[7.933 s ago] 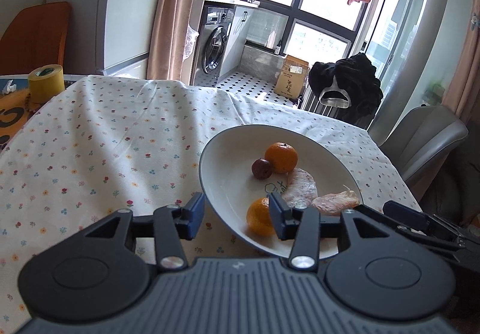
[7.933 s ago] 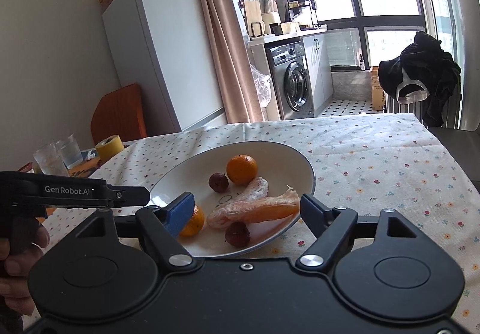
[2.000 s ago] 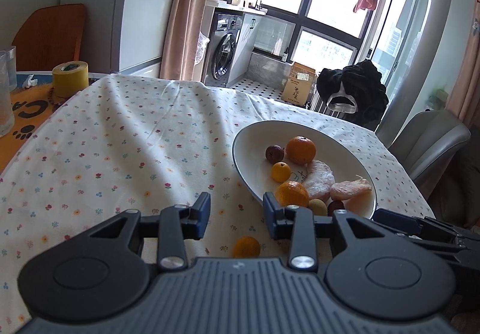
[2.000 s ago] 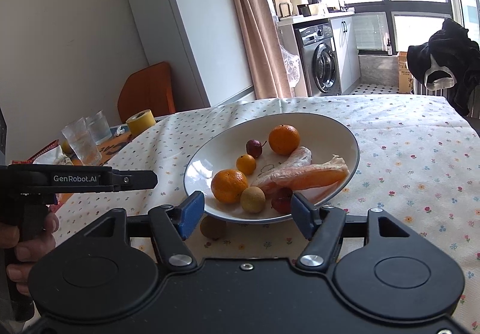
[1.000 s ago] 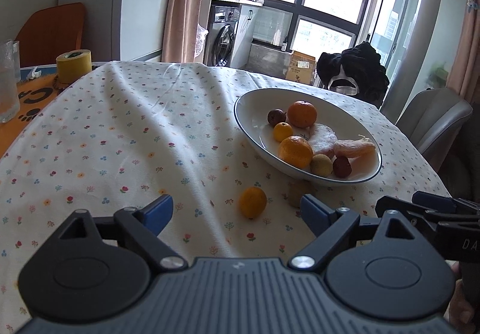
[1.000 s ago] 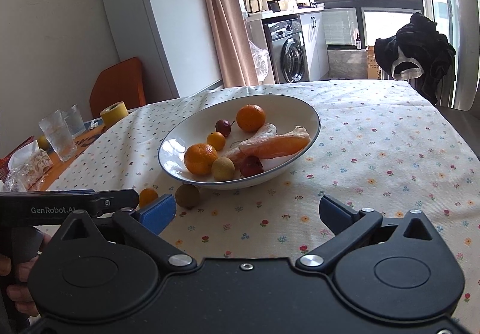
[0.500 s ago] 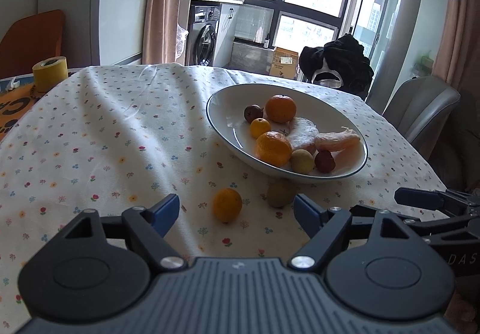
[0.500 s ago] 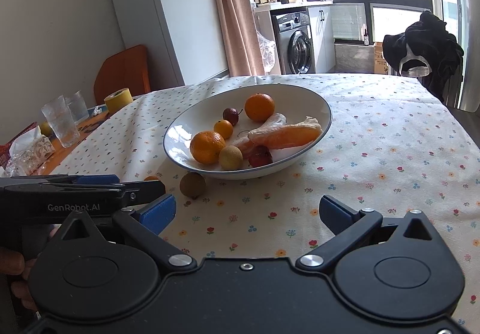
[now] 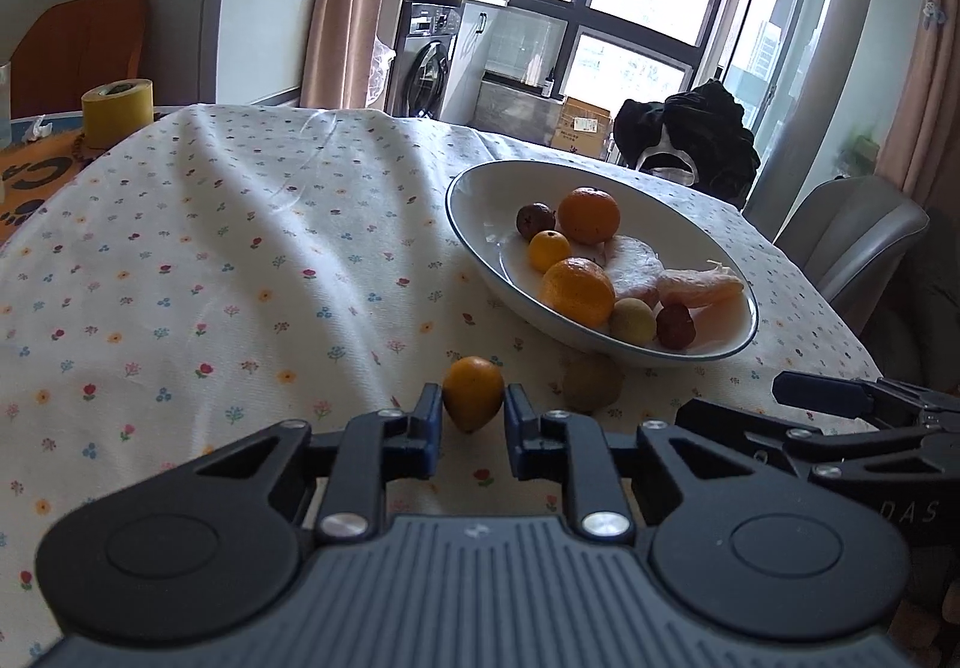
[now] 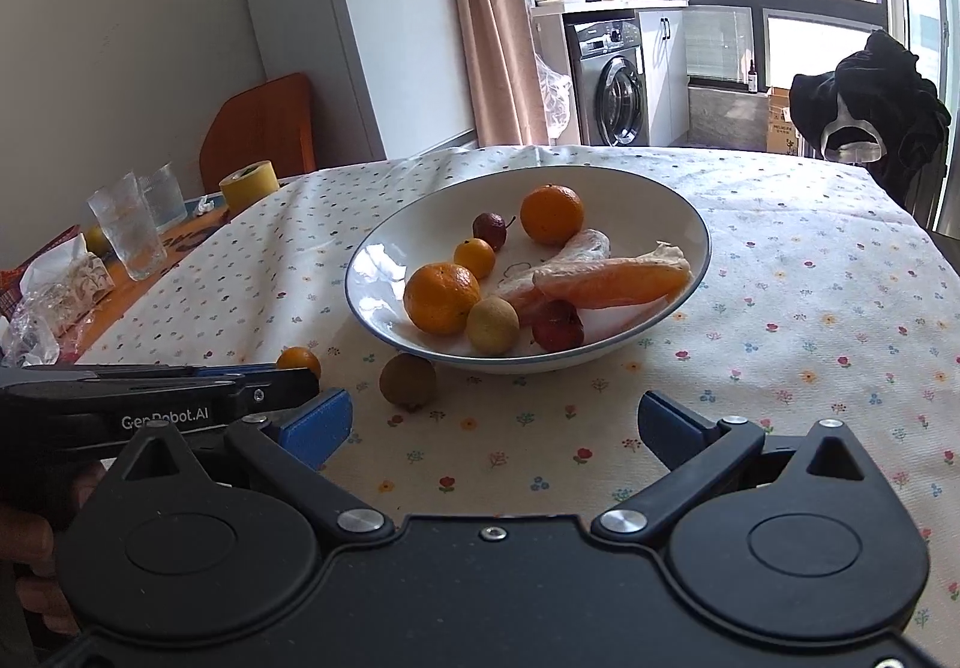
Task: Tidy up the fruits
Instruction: 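Grasp the last kumquat with the left gripper while the right grasps the last kiwi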
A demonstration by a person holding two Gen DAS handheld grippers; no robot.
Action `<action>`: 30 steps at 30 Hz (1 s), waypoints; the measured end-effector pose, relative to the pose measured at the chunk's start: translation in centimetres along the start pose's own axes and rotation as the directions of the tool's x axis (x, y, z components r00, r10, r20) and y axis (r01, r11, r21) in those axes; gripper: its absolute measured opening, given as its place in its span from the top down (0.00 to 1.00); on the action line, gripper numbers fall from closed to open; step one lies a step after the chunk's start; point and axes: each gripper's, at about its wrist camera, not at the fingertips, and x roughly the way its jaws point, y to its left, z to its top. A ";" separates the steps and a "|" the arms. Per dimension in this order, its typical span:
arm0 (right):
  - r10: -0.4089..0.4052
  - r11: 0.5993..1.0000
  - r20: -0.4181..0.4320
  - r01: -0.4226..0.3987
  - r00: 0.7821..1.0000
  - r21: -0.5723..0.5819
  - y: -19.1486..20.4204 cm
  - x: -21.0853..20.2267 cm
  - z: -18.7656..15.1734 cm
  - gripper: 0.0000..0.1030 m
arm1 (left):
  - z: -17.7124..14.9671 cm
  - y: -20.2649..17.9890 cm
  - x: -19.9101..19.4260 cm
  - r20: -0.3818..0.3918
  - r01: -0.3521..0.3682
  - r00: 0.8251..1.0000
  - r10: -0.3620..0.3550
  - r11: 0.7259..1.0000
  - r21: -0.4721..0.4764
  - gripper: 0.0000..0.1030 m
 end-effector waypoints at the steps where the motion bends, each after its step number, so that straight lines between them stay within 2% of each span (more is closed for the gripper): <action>1: 0.005 1.000 -0.005 -0.005 1.000 -0.001 0.1 0.2 0.1 0.01 | 0.1 0.3 -0.2 0.003 -0.002 1.000 0.002 1.000 -0.009 0.81; 7: 0.022 0.999 -0.036 -0.023 0.999 -0.035 1.7 1.4 0.4 0.03 | 0.1 2.0 -1.4 0.018 -0.017 1.000 0.018 0.999 -0.045 0.80; 15: 0.009 0.998 -0.072 -0.014 0.997 -0.066 3.8 2.9 0.7 0.16 | -0.2 3.9 -2.5 0.032 -0.021 0.999 0.024 0.996 -0.082 0.81; 19: -0.031 0.999 -0.094 0.028 0.995 -0.039 4.2 4.1 0.7 0.25 | -0.4 4.9 -3.0 0.037 -0.025 0.999 0.028 0.995 -0.099 0.81; 27: -0.103 0.994 -0.091 0.099 0.991 -0.049 5.3 4.9 0.7 0.24 | -0.7 6.3 -3.5 0.045 -0.022 0.999 0.028 0.991 -0.129 0.81; 30: -0.137 0.989 -0.084 0.132 0.987 -0.060 5.5 4.9 0.6 0.32 | -0.8 6.4 -3.6 0.047 -0.017 0.999 0.024 0.991 -0.132 0.81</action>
